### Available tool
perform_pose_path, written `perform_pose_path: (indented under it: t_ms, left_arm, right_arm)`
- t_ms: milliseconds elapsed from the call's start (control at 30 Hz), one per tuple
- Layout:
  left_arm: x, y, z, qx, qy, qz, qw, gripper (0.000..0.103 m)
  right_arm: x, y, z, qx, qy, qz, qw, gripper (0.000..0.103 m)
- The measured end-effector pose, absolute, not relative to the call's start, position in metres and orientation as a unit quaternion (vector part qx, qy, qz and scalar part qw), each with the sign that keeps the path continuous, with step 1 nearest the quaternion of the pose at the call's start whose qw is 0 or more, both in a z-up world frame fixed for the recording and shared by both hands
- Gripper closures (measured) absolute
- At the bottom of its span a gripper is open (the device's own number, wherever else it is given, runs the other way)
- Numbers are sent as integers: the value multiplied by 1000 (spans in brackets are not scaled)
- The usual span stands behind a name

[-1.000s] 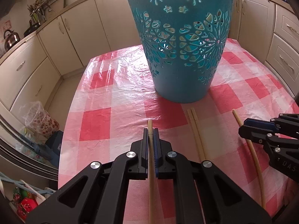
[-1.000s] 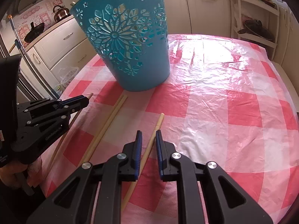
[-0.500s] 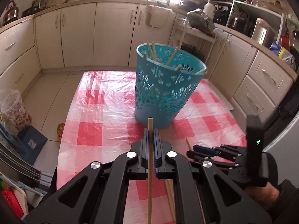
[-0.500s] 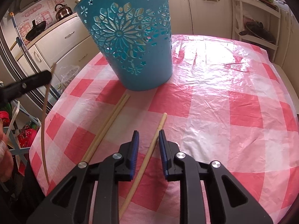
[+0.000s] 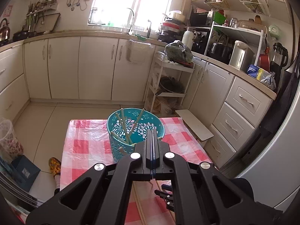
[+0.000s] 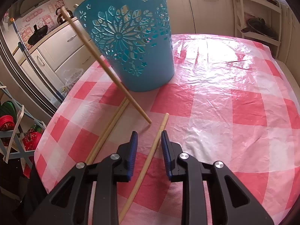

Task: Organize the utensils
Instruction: 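Lift the stick with the left gripper and drop it into the basket, then return the left gripper to the sticks and close on another stick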

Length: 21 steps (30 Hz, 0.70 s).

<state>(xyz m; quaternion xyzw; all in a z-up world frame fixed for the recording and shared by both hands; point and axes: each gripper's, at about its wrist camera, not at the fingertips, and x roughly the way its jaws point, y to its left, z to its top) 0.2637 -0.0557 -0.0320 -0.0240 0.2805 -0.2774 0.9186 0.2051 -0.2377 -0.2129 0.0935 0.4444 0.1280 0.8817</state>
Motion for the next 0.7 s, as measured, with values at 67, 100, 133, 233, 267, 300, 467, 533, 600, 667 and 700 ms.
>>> perform_pose_path:
  t_ms: [67, 100, 133, 233, 267, 300, 467, 533, 600, 667, 700]
  left_arm:
    - [264, -57, -34, -14, 284, -273, 919, 103]
    - [265, -56, -39, -11, 292, -270, 917, 103]
    - [267, -53, -47, -12, 305, -266, 914, 103]
    - [277, -34, -83, -44, 357, -234, 903, 102]
    - [283, -25, -101, -63, 382, -223, 895, 102]
    - [289, -15, -119, -83, 409, -212, 884, 102]
    - [318, 22, -201, -166, 504, -155, 833, 99]
    - [322, 33, -216, -192, 515, -140, 824, 95]
    - [325, 37, -224, -195, 516, -131, 824, 85]
    - [328, 40, -229, -198, 516, -125, 824, 74]
    - [330, 41, -230, -204, 517, -125, 822, 73]
  right_arm:
    - [206, -238, -213, 94, 444, 130, 881, 74]
    - [206, -238, -213, 95, 444, 130, 881, 74]
    - [206, -238, -213, 95, 444, 131, 881, 74]
    - [206, -236, -214, 93, 444, 131, 881, 73]
    - [206, -236, -213, 93, 444, 132, 881, 72]
    - [206, -235, -214, 93, 444, 132, 881, 72]
    - [202, -233, -209, 73, 430, 97, 895, 59]
    - [194, -227, -200, 55, 403, 114, 906, 59]
    - [194, -211, -192, 9, 393, 132, 910, 59]
    - [203, -196, -192, -25, 400, 154, 903, 59]
    - [210, -190, -194, -39, 405, 160, 899, 59]
